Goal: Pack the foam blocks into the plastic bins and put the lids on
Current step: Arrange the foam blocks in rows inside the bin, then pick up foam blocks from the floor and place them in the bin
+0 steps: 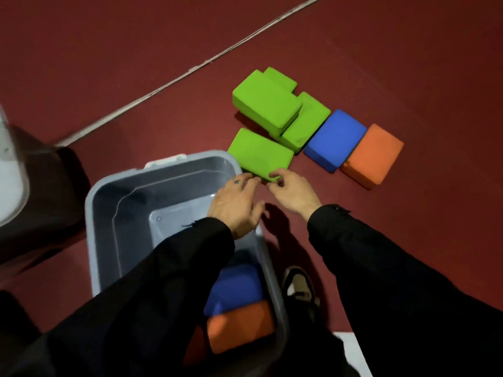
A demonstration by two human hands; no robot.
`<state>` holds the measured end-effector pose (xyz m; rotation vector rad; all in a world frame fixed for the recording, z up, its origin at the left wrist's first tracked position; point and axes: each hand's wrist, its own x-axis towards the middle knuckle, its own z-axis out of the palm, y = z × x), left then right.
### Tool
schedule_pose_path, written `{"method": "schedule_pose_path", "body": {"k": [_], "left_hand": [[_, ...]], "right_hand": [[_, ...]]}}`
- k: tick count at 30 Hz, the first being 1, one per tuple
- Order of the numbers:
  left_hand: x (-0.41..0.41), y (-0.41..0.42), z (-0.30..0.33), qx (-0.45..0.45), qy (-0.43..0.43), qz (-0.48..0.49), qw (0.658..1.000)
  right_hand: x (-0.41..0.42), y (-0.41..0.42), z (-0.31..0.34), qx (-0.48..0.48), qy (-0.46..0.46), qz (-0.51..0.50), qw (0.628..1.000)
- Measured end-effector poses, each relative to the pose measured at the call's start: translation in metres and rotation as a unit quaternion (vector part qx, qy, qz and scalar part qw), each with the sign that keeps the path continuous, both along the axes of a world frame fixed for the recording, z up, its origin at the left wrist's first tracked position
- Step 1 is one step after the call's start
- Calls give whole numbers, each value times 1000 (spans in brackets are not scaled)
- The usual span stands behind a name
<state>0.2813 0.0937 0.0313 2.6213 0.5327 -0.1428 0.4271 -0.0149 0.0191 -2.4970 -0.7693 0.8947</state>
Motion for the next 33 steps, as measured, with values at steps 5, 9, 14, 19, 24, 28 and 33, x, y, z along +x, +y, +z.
{"method": "schedule_pose_path", "body": {"k": [5,9,14,19,24,28,33], "left_hand": [[72,27,-37,51,-18,-25,998],[94,42,-68,71,-35,-50,996],[124,50,-85,117,12,-75,990],[150,59,-90,102,92,-47,989],[158,60,-93,99,93,-25,990],[159,56,-91,77,51,19,995],[165,60,-85,43,151,-18,987]], "right_hand": [[77,32,-84,-35,37,-125,991],[111,58,-162,-30,108,-284,952],[134,72,-232,-34,189,-428,883],[127,73,-242,97,154,-502,845],[138,86,-237,206,301,-513,777],[137,104,-210,269,338,-467,771],[110,83,-137,340,167,-432,819]]}}
